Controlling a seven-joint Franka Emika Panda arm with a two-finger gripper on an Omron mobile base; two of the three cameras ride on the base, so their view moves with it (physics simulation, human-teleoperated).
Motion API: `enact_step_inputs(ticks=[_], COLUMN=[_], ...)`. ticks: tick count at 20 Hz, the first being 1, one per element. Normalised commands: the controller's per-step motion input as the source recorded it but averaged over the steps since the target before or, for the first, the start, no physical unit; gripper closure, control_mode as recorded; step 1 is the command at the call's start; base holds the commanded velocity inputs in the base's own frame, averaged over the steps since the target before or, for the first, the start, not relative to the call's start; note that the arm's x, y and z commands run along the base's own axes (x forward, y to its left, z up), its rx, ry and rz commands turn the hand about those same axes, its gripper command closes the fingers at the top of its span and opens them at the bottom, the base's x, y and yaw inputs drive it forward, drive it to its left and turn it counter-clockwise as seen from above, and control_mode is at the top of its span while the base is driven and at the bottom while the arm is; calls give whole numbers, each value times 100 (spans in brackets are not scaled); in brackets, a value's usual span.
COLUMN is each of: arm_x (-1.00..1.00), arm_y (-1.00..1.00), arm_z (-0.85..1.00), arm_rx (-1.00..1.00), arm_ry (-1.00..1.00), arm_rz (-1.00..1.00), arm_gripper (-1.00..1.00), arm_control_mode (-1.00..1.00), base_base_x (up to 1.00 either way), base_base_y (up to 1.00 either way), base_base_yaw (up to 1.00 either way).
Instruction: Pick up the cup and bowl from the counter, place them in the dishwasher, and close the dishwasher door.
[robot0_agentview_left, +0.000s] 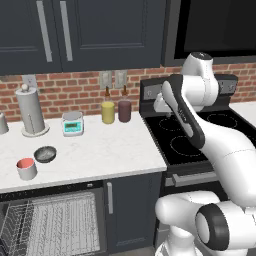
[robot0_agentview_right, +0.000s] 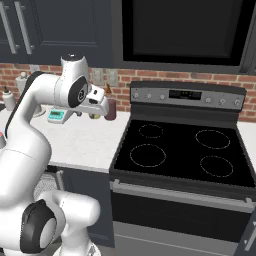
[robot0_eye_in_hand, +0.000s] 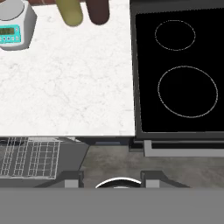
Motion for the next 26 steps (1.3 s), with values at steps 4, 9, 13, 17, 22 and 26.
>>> enact_step_inputs(ticks=[4, 9, 13, 17, 22, 26], arm_x=[0, 0, 0, 0, 0, 0], arm_y=[0, 0, 0, 0, 0, 0], arm_z=[0, 0, 0, 0, 0, 0], arm_rx=[0, 0, 0, 0, 0, 0], arm_ry=[0, 0, 0, 0, 0, 0], arm_rz=[0, 0, 0, 0, 0, 0], arm_gripper=[-100, -100, -100, -100, -100, -100], arm_control_mode=[100, 100, 100, 100, 100, 100], base_base_x=[0, 0, 0, 0, -10, -34], base_base_y=[0, 0, -3, -8, -5, -36], base_base_yaw=[0, 0, 0, 12, 29, 28])
